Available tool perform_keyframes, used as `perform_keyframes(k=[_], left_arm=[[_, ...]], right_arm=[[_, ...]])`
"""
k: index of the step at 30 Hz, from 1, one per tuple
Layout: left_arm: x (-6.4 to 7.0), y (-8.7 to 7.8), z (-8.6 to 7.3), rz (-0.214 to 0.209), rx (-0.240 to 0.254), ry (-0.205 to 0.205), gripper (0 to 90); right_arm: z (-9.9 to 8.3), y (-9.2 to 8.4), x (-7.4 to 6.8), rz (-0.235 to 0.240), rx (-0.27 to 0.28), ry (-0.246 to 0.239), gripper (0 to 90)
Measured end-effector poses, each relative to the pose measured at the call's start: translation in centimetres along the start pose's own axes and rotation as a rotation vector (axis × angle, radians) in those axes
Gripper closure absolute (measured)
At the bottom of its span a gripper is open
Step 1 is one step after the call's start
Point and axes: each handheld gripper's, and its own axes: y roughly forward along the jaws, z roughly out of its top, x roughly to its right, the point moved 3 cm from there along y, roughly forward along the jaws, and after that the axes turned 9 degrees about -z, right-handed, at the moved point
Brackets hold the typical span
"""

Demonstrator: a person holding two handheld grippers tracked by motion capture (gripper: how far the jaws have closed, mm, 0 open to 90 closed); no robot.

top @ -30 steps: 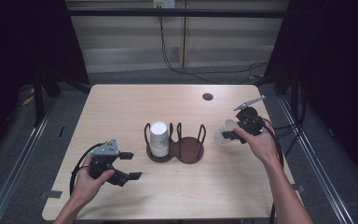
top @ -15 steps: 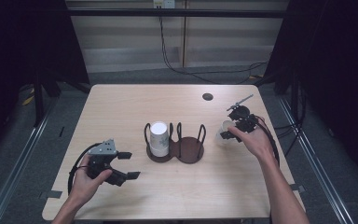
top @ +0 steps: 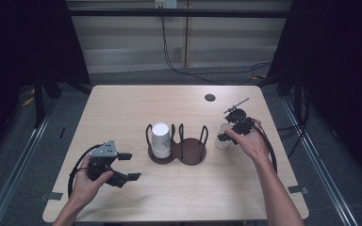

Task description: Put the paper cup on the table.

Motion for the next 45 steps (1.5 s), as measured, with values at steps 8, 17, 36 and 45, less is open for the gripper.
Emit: perform_keyframes(k=[8, 17, 36, 45], left_arm=[[0.0, 0.0, 0.0, -0.012, 0.014, -0.009, 17.0], [0.3, 0.4, -0.1, -0.024, -0.002, -0.003, 17.0], [0.4, 0.7, -0.2, -0.032, 0.009, -0.023, 17.0], [0.5, 0.7, -0.2, -0.026, 0.024, -0.037, 17.0]], right_arm=[[-0.6, 0.0, 0.1, 0.033, 0.064, 0.057, 15.8], [-0.8, -0.7, 0.1, 0.053, 0.135, 0.088, 13.6], [-2.4, -2.5, 0.1, 0.066, 0.315, 0.182, 13.4], [-3.6, -3.6, -0.3, 0.020, 0.395, 0.238, 13.4]])
